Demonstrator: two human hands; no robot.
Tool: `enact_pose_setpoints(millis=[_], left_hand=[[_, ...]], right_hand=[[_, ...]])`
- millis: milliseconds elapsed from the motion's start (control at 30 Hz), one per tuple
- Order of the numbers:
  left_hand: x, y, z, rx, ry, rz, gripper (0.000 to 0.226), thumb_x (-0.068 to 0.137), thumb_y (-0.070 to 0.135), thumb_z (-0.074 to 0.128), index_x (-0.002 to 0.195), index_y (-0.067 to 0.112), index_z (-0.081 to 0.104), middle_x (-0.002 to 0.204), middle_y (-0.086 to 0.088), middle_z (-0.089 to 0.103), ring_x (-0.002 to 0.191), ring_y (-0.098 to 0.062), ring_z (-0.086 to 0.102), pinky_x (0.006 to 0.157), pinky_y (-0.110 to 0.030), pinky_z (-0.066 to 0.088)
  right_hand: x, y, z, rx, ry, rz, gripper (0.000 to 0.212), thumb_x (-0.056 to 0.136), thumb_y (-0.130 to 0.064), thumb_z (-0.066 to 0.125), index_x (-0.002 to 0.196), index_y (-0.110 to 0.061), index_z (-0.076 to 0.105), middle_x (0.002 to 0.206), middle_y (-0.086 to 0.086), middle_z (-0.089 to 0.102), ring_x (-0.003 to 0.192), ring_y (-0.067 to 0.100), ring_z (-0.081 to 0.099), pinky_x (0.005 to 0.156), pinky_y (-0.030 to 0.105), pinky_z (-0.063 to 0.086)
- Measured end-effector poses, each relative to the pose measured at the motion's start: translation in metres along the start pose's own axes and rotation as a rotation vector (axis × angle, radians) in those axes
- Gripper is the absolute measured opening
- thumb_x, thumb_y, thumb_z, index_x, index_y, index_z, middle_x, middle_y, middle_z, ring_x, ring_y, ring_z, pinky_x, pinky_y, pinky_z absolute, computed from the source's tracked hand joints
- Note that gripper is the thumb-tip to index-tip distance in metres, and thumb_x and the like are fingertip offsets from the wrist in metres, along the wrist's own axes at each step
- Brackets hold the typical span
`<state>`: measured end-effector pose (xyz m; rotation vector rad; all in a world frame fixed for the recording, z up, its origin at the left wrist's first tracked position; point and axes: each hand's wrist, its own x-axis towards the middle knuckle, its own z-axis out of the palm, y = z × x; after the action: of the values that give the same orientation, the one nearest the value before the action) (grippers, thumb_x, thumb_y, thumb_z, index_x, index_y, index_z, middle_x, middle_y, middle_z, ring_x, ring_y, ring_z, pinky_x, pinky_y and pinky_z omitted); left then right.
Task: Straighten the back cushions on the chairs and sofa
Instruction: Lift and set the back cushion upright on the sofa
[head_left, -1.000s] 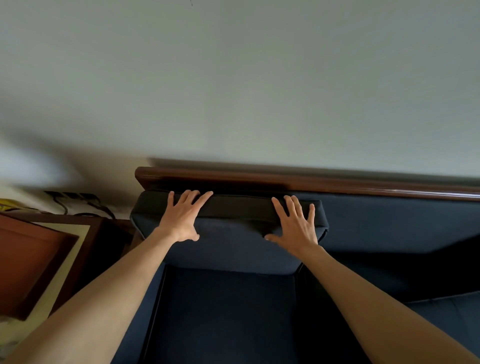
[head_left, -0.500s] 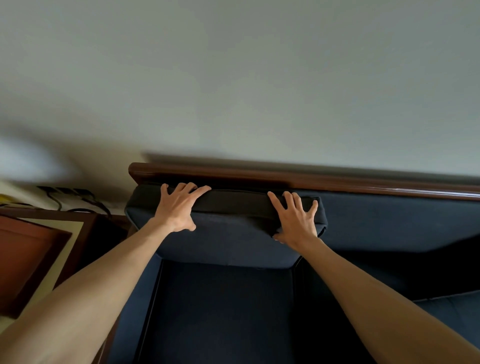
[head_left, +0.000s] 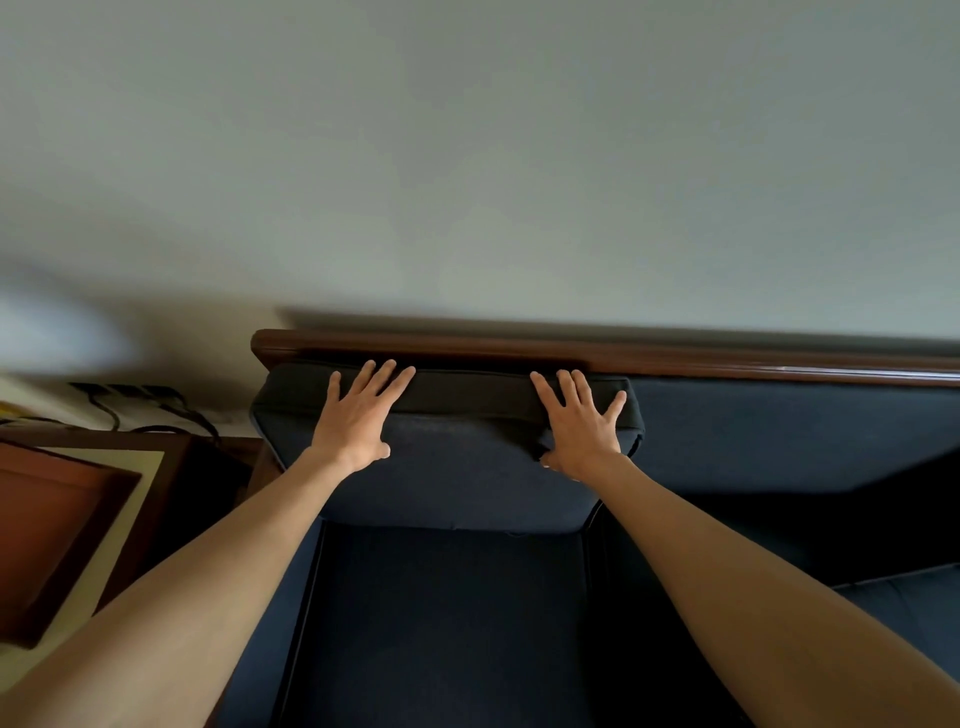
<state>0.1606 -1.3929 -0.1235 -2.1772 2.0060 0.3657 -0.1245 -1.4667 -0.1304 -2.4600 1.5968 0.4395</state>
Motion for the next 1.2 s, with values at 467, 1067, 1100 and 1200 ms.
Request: enact_pose_setpoints(millis=[467,1067,1100,1200], left_hand=[[-0.033,0.142,-0.072,-0.468,0.069,-0.072,0.049,0.082,0.035,0.074,0.126,0.021,0.059,0.132,0.001,0.060,0.122,-0.021,0.055,0.103,-0.047,0.043],[-0.199,0.558,-0.057,-0.693,0.150,0.004,0.032,0.076,0.039,0.078,0.104,0.026,0.070,0.102,0.009,0.072,0.097,-0.013,0.067,0.091,-0.042,0.054],[-0.211,0.578,-0.046,-0.695,0.130,-0.017,0.031,0.076,0.039,0.078,0.103,0.027,0.070,0.103,0.009,0.073,0.099,-0.013,0.066,0.091,-0.042,0.053],[-0.240,0.630,-0.013,-0.695,0.070,-0.081,0.030,0.075,0.040,0.077,0.102,0.030,0.070,0.105,0.011,0.072,0.102,-0.014,0.066,0.091,-0.042,0.053]], right_hand=[[-0.087,0.043,-0.068,0.328,0.003,-0.006,0.060,0.088,-0.028,0.066,0.143,-0.020,0.044,0.155,0.007,0.027,0.142,0.027,0.027,0.111,0.056,0.029],[-0.385,0.393,-0.029,0.518,0.151,0.075,0.033,0.084,-0.029,0.068,0.117,-0.025,0.066,0.117,-0.003,0.068,0.106,0.024,0.064,0.089,0.039,0.052],[-0.400,0.411,-0.017,0.527,0.136,0.083,0.033,0.084,-0.029,0.068,0.116,-0.025,0.067,0.116,-0.003,0.069,0.106,0.024,0.064,0.088,0.038,0.052],[-0.436,0.452,0.017,0.549,0.077,0.097,0.034,0.084,-0.027,0.066,0.117,-0.025,0.067,0.116,-0.003,0.068,0.106,0.024,0.064,0.089,0.039,0.052]])
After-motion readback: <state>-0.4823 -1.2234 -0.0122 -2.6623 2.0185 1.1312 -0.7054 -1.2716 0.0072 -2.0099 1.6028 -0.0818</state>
